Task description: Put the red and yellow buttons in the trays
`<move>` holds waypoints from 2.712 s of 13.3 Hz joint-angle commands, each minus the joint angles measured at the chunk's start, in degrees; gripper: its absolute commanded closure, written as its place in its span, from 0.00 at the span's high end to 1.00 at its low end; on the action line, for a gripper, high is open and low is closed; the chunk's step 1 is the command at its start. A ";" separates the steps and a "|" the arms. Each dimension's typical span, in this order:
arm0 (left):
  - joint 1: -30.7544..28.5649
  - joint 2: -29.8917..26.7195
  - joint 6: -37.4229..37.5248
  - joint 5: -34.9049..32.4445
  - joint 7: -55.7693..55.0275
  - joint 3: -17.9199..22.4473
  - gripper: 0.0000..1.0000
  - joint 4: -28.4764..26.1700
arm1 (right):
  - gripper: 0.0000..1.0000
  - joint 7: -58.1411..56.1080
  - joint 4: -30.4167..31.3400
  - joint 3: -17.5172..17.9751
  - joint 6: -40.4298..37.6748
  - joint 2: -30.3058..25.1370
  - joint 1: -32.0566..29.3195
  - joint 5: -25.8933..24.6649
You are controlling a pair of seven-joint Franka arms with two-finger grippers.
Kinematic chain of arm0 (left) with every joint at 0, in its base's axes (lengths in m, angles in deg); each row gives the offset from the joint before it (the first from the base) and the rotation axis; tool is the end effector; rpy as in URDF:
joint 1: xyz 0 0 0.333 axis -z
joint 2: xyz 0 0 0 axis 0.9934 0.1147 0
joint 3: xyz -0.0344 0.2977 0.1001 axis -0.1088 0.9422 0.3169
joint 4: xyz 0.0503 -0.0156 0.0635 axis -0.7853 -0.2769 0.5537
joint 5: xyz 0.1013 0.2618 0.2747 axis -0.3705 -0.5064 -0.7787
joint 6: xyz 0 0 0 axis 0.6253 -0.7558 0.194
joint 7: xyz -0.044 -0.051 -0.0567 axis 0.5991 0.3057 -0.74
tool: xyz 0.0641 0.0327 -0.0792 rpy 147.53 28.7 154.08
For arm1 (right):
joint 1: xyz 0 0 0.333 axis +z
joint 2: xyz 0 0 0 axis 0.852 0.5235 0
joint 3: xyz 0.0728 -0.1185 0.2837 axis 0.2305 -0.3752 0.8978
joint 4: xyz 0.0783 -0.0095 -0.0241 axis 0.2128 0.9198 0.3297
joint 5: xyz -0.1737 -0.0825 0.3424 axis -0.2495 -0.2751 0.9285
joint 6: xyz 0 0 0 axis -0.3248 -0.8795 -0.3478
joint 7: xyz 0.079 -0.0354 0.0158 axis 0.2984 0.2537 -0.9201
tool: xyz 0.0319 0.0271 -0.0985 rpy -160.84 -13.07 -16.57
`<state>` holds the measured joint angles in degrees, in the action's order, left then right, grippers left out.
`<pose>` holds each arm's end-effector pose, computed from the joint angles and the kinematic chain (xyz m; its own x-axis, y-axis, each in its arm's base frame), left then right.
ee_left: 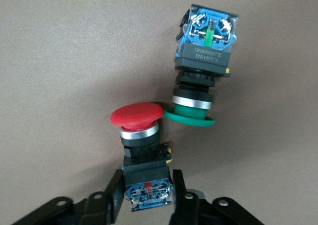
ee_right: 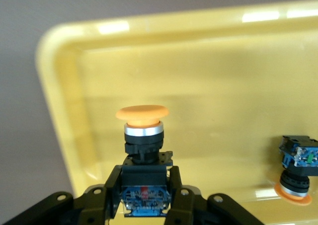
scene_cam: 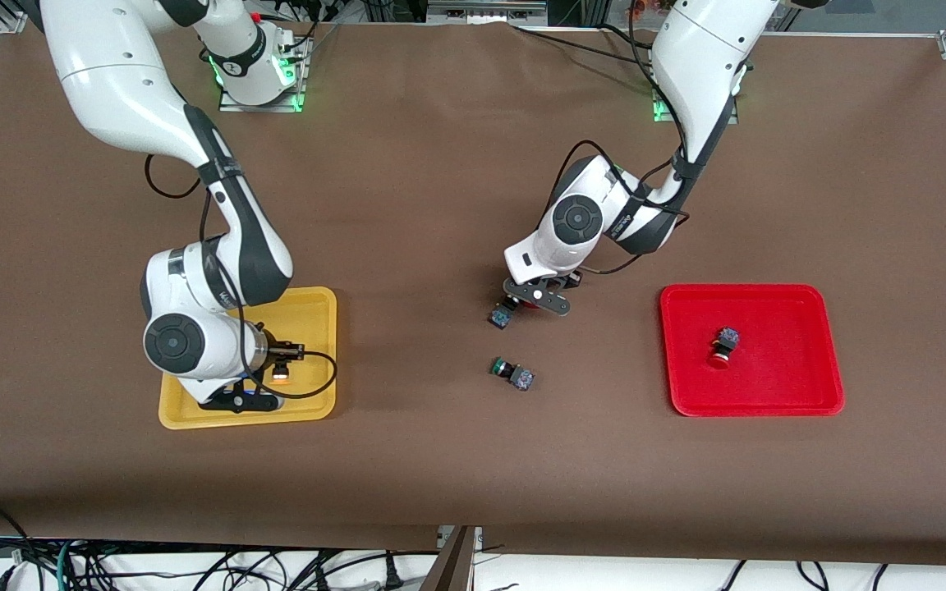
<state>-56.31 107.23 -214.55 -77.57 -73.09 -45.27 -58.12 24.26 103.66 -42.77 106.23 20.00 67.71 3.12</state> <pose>0.5154 -0.3771 0.1876 0.9242 -0.3683 -0.1011 -0.3582 -0.9278 0.1047 0.7002 0.1666 0.2420 0.9794 -0.0224 -0.2005 -0.0140 -0.9990 0.0428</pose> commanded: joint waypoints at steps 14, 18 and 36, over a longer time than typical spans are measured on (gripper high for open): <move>-29.37 -7.59 31.47 -17.80 31.48 0.85 0.23 8.67 | 1.00 -14.25 -2.71 -0.96 -33.71 -21.32 -6.64 -2.02; -35.79 -3.47 23.41 -23.05 42.09 0.67 0.26 8.23 | 1.00 -13.28 -3.49 -0.09 -42.26 -28.18 -5.94 -1.84; -37.30 -20.84 37.86 -13.91 30.29 -8.01 1.00 11.20 | 1.00 -14.16 8.64 -0.34 -38.84 -46.22 -7.25 0.62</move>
<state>-93.74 90.62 -180.63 -92.12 -37.41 -50.54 -47.83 10.95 111.73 -43.08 67.37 -25.88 61.20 2.65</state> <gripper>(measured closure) 0.000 0.000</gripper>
